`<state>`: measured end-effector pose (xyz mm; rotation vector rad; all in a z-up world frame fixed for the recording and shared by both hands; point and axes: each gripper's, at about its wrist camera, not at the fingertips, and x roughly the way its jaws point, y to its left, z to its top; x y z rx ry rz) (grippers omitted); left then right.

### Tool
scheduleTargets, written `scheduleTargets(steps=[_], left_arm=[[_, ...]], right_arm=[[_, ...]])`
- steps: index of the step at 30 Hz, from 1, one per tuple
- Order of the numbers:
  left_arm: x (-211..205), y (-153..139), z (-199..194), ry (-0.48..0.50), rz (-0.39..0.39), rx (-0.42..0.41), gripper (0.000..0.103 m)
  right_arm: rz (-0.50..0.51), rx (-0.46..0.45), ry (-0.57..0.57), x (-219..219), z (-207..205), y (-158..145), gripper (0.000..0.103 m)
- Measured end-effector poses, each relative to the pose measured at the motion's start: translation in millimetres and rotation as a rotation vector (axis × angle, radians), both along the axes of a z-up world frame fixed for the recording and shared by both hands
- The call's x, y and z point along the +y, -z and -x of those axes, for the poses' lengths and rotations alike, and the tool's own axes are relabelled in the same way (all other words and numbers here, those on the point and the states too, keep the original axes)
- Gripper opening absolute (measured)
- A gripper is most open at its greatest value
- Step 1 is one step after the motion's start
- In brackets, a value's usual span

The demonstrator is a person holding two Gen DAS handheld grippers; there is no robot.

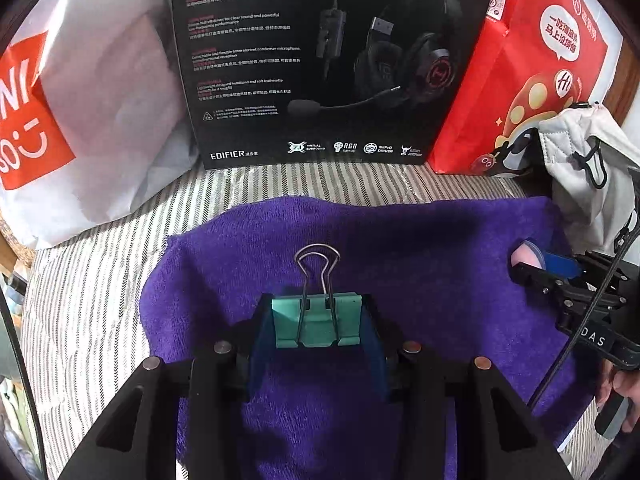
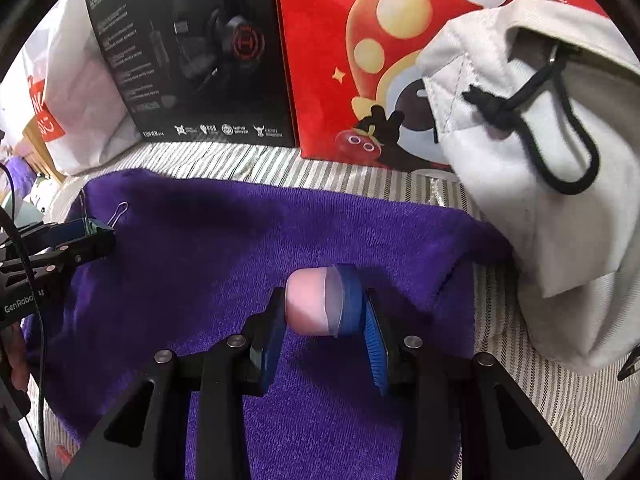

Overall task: Organize rigid objects
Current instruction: 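Carry the clip with the left tool onto the purple towel while the right tool sets the cylinder there, then open both tools and pull them back from the towel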

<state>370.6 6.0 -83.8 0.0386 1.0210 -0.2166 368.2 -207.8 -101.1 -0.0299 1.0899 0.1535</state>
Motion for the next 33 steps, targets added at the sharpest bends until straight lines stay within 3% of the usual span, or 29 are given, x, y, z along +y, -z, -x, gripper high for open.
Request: scheduleTargets(steps=[16,18,20,22,25,33], left_arm=[[-16,17,-3,0.021,-0.066,0.03,0.04],[-18,17,-2,0.024,-0.066,0.035,0.044],[-18,18,-1,0.03,-0.055,0.041,0.05],[-20,19,1,0.034,-0.054,0.046,0.059],[-20,22,5,0.027,-0.061,0.05,0.069],[-14,15,30,0.006,-0.018,0.067,0.072]], right_arm=[[0.045,0.014,-0.04,10,-4,6,0.037],[0.05,0.016,-0.045,10,-4,6,0.04],[0.061,0.019,-0.037,8,-3,7,0.055],[0.064,0.022,-0.028,3,-1,7,0.059],[0.041,0.03,-0.027,-1,4,7,0.059],[0.012,0.019,-0.025,-4,38,-7,0.059]])
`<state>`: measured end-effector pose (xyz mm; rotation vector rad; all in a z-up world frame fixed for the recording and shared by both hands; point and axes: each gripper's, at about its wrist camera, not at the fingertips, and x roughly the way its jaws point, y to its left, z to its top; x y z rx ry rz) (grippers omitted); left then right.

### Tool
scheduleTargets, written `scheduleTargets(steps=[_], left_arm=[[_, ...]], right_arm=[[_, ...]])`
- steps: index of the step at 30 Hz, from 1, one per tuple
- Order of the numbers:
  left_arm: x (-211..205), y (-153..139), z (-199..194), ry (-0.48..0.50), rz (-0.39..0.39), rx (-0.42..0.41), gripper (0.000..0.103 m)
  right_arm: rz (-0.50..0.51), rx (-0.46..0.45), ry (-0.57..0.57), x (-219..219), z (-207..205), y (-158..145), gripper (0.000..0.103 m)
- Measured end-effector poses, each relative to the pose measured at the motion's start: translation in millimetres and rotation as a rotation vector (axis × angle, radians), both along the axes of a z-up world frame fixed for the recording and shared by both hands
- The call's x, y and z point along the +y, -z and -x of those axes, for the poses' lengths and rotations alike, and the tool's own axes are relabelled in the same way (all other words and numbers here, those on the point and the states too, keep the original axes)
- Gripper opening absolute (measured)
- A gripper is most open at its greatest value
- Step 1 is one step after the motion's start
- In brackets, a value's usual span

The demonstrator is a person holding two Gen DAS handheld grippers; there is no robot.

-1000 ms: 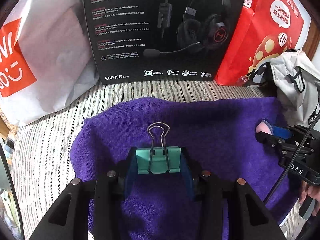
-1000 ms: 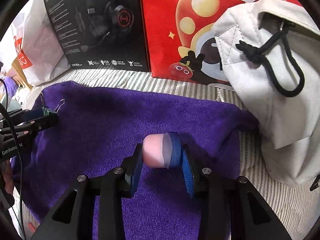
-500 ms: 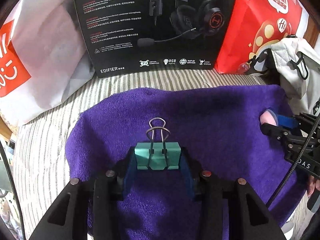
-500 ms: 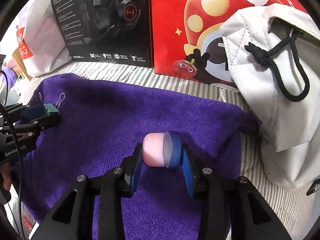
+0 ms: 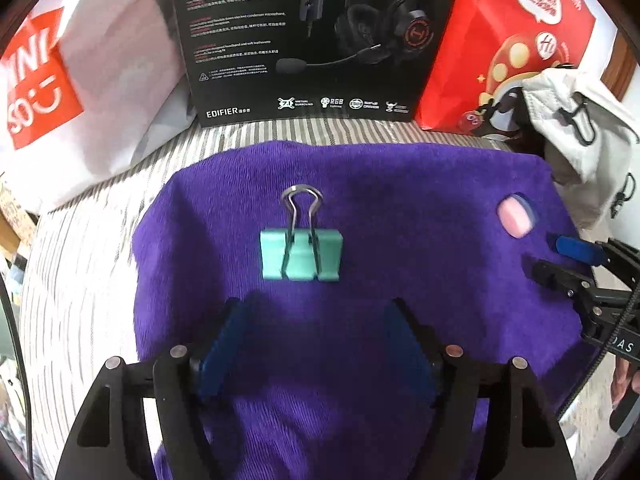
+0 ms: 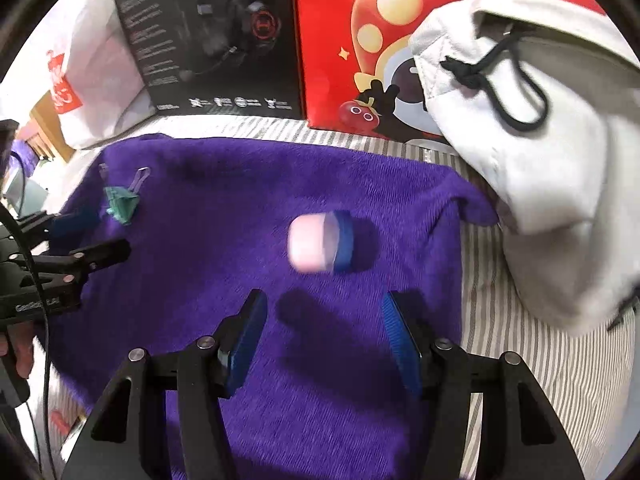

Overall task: Organize rigid objects
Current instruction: 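Open both tools and pull them back from the towel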

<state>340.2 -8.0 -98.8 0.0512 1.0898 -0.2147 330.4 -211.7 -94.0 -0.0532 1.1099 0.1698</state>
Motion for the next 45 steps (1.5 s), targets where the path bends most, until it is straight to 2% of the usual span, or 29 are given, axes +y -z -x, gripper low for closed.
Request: scheduleTargets(steps=[3,6,8,11,14,16,19,21,23,24,30,37,45], left_arm=[[3,-12,18,-0.004,0.0,-0.016,0.074],[11,-27,41,-0.003,-0.004,-0.039,0.082],[17,-36,57,-0.008,-0.006,-0.057,0.083],[24,-48,85,-0.008,-0.003,-0.075,0.088],[33,-55,117,-0.003,-0.006,-0.096,0.093],[37,-57,137,-0.001,-0.023,-0.108,0.098],[48,-56,167,0.003,-0.04,-0.124,0.099],[53,-52,184,0.009,-0.051,-0.13,0.099],[59,-46,196,0.019,-0.055,-0.135,0.099],[62,-43,202,0.023,-0.057,-0.138,0.099],[74,-18,218,0.065,-0.037,-0.119,0.099],[83,8,217,0.119,-0.008,-0.11,0.099],[56,13,209,0.269,-0.103,-0.177,0.098]], right_arm=[[-0.021,-0.012,0.017,-3,19,-13,0.059],[-0.035,-0.035,0.033,-5,39,-29,0.061],[-0.051,-0.052,0.05,-8,55,-42,0.068],[-0.067,-0.074,0.067,-11,80,-56,0.071],[-0.054,-0.095,0.092,-13,107,-66,0.08],[-0.05,-0.109,0.109,-13,124,-71,0.084],[-0.057,-0.118,0.137,-17,146,-72,0.092],[-0.063,-0.114,0.156,-20,160,-71,0.093],[-0.075,-0.108,0.171,-24,175,-69,0.102],[-0.076,-0.109,0.175,-25,182,-67,0.103],[-0.067,-0.088,0.217,-32,214,-58,0.103],[-0.069,-0.084,0.266,-43,238,-52,0.103],[-0.066,-0.061,0.288,-50,244,-36,0.103]])
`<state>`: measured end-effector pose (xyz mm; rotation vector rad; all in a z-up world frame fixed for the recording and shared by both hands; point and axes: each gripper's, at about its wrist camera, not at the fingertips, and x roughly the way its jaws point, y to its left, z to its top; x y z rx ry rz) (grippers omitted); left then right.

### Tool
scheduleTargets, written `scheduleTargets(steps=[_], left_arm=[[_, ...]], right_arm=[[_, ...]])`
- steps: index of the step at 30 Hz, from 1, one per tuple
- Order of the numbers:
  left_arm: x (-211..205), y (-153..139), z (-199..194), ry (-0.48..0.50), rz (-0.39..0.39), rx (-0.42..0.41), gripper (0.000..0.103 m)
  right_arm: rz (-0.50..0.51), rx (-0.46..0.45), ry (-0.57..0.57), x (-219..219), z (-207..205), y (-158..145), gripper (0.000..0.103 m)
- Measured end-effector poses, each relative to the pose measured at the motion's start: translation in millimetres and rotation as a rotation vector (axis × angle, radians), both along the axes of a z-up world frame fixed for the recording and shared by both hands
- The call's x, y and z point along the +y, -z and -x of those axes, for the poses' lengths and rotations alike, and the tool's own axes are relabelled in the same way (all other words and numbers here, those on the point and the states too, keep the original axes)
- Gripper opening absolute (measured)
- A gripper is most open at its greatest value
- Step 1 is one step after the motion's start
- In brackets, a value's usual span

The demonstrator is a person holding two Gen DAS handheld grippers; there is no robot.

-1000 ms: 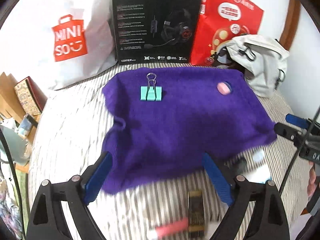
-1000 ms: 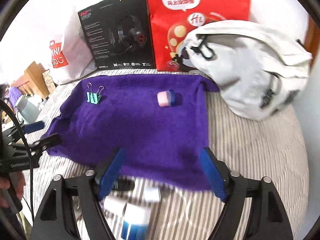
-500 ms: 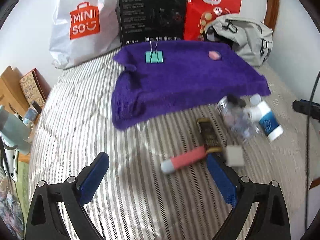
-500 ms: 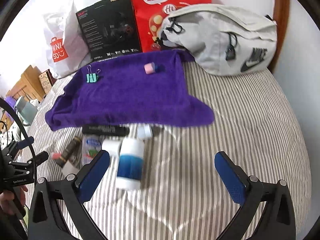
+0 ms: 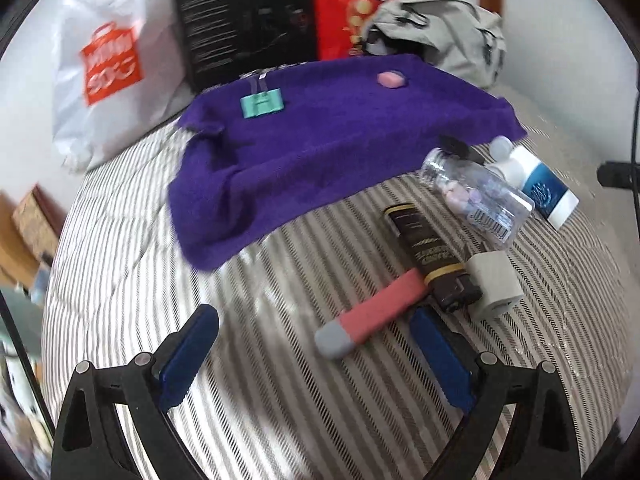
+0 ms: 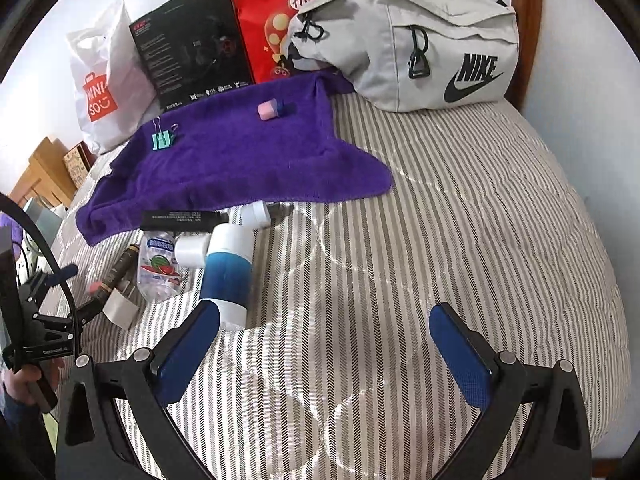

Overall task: Organize rigid objects
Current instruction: 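Grasp the pink marker with the left tool while the right tool grasps the blue-and-white bottle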

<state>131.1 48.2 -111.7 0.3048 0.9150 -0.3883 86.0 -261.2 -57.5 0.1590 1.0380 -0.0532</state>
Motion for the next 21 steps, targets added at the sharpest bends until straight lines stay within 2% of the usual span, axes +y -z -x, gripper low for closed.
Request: scheduleTargets(steps=[2,5,7,8,10,13,16,21], left_arm=[[-5,0,-3,0.03,-0.01,-0.009,0.096],[-10,-2,-5,0.073,0.018,0.004,0.076],[-13,-4,-5,0.093,0.049,0.026,0.055],[-16,-5,-5,0.102,0.053,0.028,0.051],[-25,-6,-1,0.121,0.041,0.02,0.036],[-32,-6,7,0.137,0.021,0.015,0.022],[-31,-7,15,0.129,0.028,0.028,0.018],[-30,-7,19,0.11,0.031,0.039,0.017]], right_arm=[[-0.001,0.004,0.001,-1,-2,3,0.103],[-0.001,0.007,0.002,-2,-4,6,0.103],[-0.004,0.01,0.004,-3,-6,8,0.103],[-0.006,0.01,0.004,-3,-7,8,0.103],[-0.008,0.012,0.003,-3,-8,10,0.103],[-0.01,0.018,-0.005,-1,-11,12,0.103],[-0.009,0.02,-0.017,2,-12,14,0.103],[-0.012,0.021,-0.021,2,-12,16,0.103]])
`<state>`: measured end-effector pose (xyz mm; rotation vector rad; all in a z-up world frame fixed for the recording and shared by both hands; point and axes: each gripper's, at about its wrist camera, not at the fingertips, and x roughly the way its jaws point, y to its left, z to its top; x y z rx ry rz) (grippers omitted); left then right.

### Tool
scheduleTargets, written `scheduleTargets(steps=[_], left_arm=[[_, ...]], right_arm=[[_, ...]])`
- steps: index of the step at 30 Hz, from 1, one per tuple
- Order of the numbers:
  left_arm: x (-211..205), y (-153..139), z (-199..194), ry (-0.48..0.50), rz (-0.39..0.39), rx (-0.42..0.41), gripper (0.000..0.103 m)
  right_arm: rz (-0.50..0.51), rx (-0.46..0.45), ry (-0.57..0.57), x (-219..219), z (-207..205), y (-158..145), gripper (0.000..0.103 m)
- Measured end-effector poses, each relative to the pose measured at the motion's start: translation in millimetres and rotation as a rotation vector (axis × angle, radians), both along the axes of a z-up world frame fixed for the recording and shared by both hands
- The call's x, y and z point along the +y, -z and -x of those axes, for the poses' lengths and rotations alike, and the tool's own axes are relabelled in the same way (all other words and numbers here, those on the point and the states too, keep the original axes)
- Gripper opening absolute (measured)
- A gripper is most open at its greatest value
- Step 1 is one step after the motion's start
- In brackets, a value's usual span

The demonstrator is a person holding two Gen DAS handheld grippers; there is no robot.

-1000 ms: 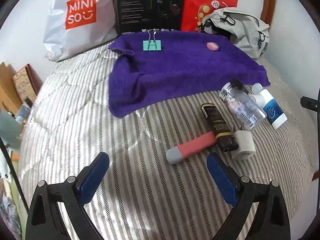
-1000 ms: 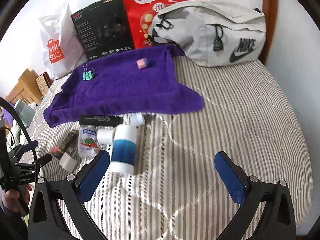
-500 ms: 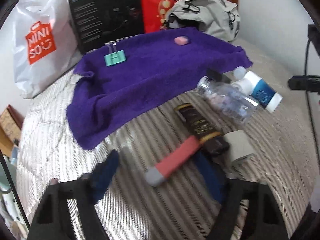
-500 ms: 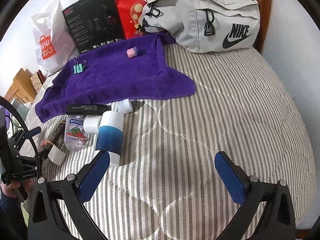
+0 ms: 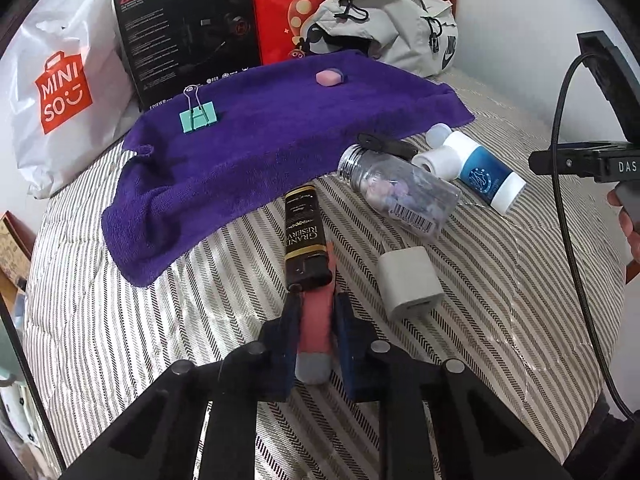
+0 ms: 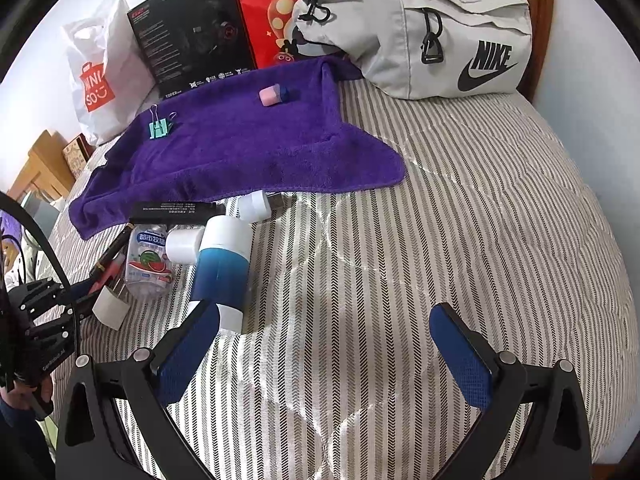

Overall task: Organize rigid objects
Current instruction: 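Grasp the pink marker with the left tool while the right tool grasps the blue-and-white bottle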

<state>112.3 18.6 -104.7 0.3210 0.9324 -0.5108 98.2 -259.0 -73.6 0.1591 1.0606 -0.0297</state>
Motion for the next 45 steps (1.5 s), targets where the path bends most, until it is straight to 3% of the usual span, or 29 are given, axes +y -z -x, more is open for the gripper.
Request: scheduleTargets(steps=[15,24,30,32,39,44,45], left_arm=[[-5,0,-5,-0.078,-0.021,0.006,0.017],[26,-1,6,-0.187,0.007,0.02,0.016],[35,-1,6,-0.227,0.017,0.021,0.016],[38,-1,6,-0.234,0.01,0.019,0.016],[52,-2,4,-0.277,-0.001,0.018,0.016],[55,-2,1,-0.287,-0.007,0.016,0.016],[56,-2,1,-0.291,-0.005,0.015,0.016]], right_arm=[[-0.018,0.001,-0.022,7,-5,10,0.103],[-0.05,-0.042,-0.054,17,-5,4,0.103],[-0.047,-0.026,-0.093,34,-28,16,0.1],[-0.024,0.004,-0.109,42,-37,24,0.089],[0.123,-0.005,-0.16,63,-45,32,0.076],[0.127,-0.003,-0.181,57,-40,26,0.044],[0.128,-0.001,-0.179,54,-39,25,0.041]])
